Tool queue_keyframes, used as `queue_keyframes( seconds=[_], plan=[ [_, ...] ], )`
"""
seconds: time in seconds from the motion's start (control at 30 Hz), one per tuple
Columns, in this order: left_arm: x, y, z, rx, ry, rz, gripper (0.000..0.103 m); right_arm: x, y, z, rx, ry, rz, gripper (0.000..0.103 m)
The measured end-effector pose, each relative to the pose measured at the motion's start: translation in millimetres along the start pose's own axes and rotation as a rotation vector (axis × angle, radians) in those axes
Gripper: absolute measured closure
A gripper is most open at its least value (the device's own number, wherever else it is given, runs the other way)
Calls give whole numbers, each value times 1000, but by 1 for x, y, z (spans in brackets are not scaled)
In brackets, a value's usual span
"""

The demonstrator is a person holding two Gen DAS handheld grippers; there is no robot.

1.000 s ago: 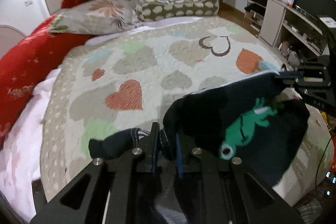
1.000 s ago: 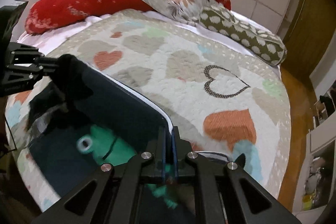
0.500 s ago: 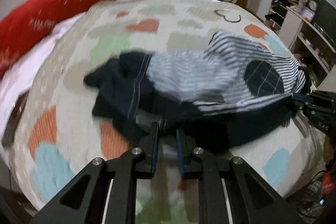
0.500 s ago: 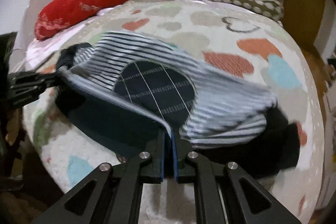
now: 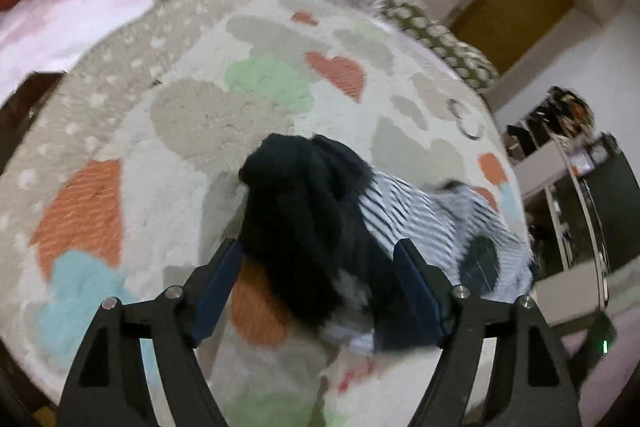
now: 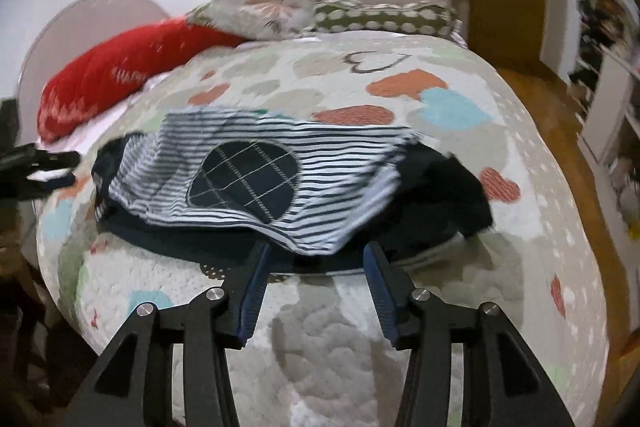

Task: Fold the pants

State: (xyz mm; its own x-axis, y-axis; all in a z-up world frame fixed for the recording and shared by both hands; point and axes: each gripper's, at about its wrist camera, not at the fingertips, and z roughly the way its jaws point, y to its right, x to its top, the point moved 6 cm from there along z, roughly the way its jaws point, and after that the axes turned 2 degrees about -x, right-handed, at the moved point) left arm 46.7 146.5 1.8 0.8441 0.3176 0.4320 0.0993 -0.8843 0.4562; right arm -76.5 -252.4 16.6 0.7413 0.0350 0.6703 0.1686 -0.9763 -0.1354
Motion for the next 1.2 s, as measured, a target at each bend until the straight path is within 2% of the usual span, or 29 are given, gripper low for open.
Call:
queue_keyframes(
  seconds=[0.03, 0.07, 0.1, 0.13, 0.2, 0.3, 0.37, 0.43, 0.47, 0.53, 0.6, 0.67, 0.77, 0.8, 0.83, 0.87, 0.93, 1.0, 1.03, 1.1, 1.13, 1.2],
  plan=[
    [5, -2, 11, 21, -14, -15, 28, -2, 5, -2, 3, 3, 27, 51],
    [9, -3, 19, 33, -28, -36, 59, -2, 8, -3, 4, 5, 44, 51],
    [9, -3, 23, 34, -49, -53, 98, -3, 12, -5, 2, 6, 58, 51],
    [7, -4, 24, 23, -69, -84, 96, -4, 17, -7, -5, 9, 71, 51],
    [1, 0, 8, 18, -24, -106, 96, -5, 26, -12, -21, 19, 98, 51],
    [-19, 4, -16, 7, 1, -124, 96, -5, 40, -19, -20, 37, 144, 51],
    [-34, -6, -16, 44, -22, -150, 95, -5, 51, -22, -16, 50, 185, 51],
    [-50, -18, 2, 102, -84, -134, 93, -5, 60, -21, -11, 56, 221, 51],
    [-55, -19, 4, 94, -80, -136, 92, -4, 65, -19, -10, 55, 242, 51],
    [-55, -13, -6, 84, -50, -116, 90, -4, 71, -20, -17, 57, 270, 51],
    [-55, -6, -17, 76, -29, -97, 78, -4, 75, -26, -23, 69, 283, 51],
    [-55, -2, -26, 67, -3, -91, 73, -1, 79, -31, -32, 83, 292, 51],
    [-56, -1, -48, 65, 63, -92, 73, 9, 83, -34, -21, 97, 307, 51],
    [-55, -2, -55, 60, 85, -97, 73, 13, 84, -32, -17, 97, 310, 49],
    [-54, -3, -63, 57, 107, -104, 73, 17, 85, -26, -14, 89, 312, 43],
    [-53, -6, -69, 59, 122, -110, 73, 21, 88, -17, -22, 75, 315, 40],
    [-50, -9, -79, 68, 148, -117, 72, 25, 93, -2, -60, 47, 327, 40],
    [-49, -12, -87, 66, 159, -125, 69, 33, 96, 1, -87, 59, 336, 40],
    [-49, -13, -89, 58, 161, -130, 67, 39, 92, -4, -66, 86, 335, 40],
    [-49, -12, -87, 41, 161, -134, 66, 46, 81, -10, 37, 108, 352, 40],
    [-50, -10, -85, 34, 155, -133, 66, 47, 72, -9, 110, 96, 372, 41],
    [-53, -4, -79, 23, 136, -122, 66, 44, 64, 1, 124, 40, 384, 42]
  ],
)
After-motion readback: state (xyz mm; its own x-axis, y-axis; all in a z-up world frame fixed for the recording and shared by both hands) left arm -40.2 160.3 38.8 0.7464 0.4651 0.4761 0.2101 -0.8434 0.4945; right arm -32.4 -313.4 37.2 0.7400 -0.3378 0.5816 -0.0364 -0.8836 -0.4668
